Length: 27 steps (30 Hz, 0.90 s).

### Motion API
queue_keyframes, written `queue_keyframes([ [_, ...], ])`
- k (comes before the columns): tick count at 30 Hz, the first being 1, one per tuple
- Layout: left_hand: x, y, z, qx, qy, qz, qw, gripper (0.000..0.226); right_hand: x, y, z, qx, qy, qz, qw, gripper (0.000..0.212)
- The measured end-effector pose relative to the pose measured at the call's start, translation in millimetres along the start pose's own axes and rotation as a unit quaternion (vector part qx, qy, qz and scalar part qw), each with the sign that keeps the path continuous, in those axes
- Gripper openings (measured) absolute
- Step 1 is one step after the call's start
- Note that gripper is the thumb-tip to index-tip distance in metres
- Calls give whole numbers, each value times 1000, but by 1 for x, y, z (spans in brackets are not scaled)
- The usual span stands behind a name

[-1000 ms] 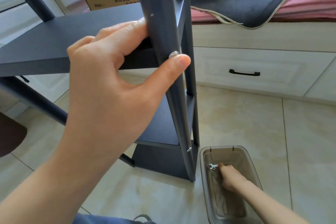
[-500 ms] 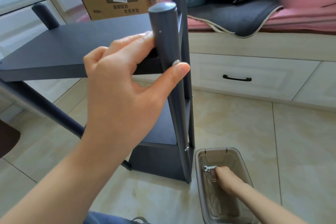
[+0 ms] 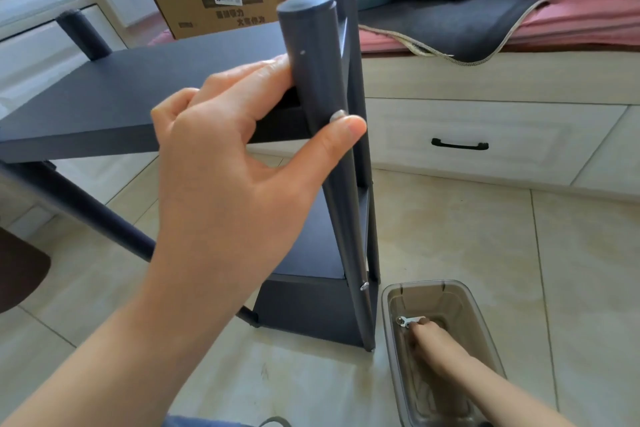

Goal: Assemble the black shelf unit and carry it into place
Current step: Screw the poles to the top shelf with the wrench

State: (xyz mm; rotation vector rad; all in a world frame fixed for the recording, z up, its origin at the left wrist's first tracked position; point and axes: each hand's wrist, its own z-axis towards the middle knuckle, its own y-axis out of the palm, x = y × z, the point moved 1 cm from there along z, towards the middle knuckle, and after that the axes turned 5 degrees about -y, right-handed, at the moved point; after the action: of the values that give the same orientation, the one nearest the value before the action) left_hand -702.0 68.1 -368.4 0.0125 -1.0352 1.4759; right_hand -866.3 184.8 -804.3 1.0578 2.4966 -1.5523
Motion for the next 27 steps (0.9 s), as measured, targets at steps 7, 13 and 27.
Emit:
queue_keyframes([
  [7,1,0,0,-3,-1,5,1000,30,0,1,-1,26,-72,-84,994,39],
  [13,2,0,0,3,-10,-8,1000,30,-3,-7,-13,32,26,88,995,20],
  [27,-4,3,-1,11,-28,27,999,47,-21,-65,-58,68,29,327,942,23],
])
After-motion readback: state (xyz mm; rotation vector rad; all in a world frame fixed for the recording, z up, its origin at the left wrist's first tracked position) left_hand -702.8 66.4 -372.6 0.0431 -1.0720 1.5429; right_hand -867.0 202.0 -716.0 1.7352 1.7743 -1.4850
